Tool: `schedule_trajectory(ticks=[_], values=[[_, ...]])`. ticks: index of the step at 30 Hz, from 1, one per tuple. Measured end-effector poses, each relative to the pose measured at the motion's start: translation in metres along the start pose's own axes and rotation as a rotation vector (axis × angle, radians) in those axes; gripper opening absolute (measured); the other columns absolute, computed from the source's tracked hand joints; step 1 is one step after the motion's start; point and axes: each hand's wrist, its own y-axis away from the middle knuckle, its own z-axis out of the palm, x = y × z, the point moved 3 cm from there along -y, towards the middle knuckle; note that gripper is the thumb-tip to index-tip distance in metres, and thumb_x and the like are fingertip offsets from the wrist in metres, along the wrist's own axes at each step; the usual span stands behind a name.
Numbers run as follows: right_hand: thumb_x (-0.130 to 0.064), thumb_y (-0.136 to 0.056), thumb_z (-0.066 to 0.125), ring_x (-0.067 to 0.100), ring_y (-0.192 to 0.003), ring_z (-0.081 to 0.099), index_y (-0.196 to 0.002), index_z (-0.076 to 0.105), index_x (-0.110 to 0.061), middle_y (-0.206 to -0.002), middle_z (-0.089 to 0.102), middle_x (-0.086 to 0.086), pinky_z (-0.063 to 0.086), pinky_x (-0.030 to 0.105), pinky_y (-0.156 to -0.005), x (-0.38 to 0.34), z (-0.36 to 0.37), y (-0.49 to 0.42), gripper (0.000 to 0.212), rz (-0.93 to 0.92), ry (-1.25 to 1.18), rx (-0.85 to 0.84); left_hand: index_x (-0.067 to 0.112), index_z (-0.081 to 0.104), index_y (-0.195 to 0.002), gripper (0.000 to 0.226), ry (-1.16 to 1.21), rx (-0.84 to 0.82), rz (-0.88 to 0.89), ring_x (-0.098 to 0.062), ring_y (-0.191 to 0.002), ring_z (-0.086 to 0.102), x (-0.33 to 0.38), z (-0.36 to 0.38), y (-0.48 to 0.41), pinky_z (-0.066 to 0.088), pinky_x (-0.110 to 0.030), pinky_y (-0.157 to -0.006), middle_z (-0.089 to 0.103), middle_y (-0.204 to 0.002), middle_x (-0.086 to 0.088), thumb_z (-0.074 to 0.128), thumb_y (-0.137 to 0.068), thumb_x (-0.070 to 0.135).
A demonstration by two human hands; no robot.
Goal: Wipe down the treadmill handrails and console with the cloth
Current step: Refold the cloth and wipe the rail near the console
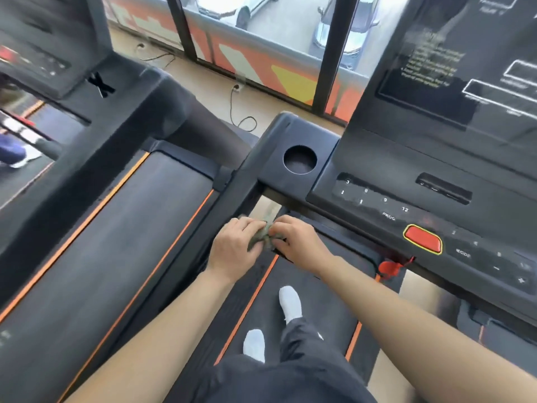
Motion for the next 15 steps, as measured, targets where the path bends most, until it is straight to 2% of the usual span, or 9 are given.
schedule_trajectory(ticks=[3, 5, 8, 13, 15], values=[[-0.011, -0.082, 0.071, 0.014, -0.074, 0.057, -0.085, 0.07, -0.02, -0.08, 0.059, -0.012, 0.052, 0.034, -0.073, 0.014, -0.012, -0.014, 0.009, 0.046, -0.019, -0.095, 0.017, 0.073, -0.103, 0.02, 0.045, -0.075, -0.037, -0.02, -0.085, 0.057, 0.003, 0.002, -0.013, 0.05, -0.032, -0.073, 0.066, -0.097, 0.005, 0.07, -0.084, 0.021], [-0.014, -0.08, 0.069, 0.017, -0.072, 0.06, -0.079, 0.07, -0.022, -0.075, 0.065, -0.008, 0.053, 0.035, -0.071, 0.022, -0.02, -0.023, 0.008, 0.055, -0.006, -0.183, 0.019, 0.073, -0.1, 0.018, 0.063, -0.153, -0.053, -0.018, -0.084, 0.056, 0.007, 0.002, -0.024, 0.051, -0.032, -0.072, 0.063, -0.093, 0.007, 0.067, -0.085, 0.027], [-0.019, -0.08, 0.073, 0.016, -0.073, 0.06, -0.078, 0.072, -0.022, -0.077, 0.068, -0.005, 0.052, 0.033, -0.073, 0.026, -0.022, -0.026, 0.004, 0.014, -0.001, -0.279, 0.021, 0.074, -0.096, 0.015, 0.067, -0.233, -0.054, -0.013, -0.082, 0.053, 0.008, -0.001, -0.032, 0.05, -0.029, -0.072, 0.059, -0.089, 0.008, 0.073, -0.083, 0.026], [-0.014, -0.077, 0.08, 0.018, -0.071, 0.061, -0.083, 0.074, -0.02, -0.079, 0.064, -0.007, 0.054, 0.035, -0.066, 0.018, -0.009, -0.022, 0.01, -0.082, -0.057, -0.115, 0.02, 0.075, -0.09, 0.013, -0.045, -0.11, -0.093, -0.018, -0.077, 0.053, 0.001, -0.011, -0.015, 0.045, -0.029, -0.07, 0.061, -0.085, 0.006, 0.08, -0.078, 0.021], [-0.011, -0.075, 0.081, 0.018, -0.073, 0.062, -0.083, 0.075, -0.018, -0.082, 0.065, -0.005, 0.055, 0.035, -0.066, 0.011, -0.003, -0.025, 0.012, -0.109, -0.068, -0.06, 0.017, 0.075, -0.089, 0.011, -0.106, -0.049, -0.097, -0.022, -0.077, 0.055, 0.0, -0.015, -0.008, 0.047, -0.033, -0.068, 0.062, -0.084, 0.002, 0.077, -0.079, 0.02]])
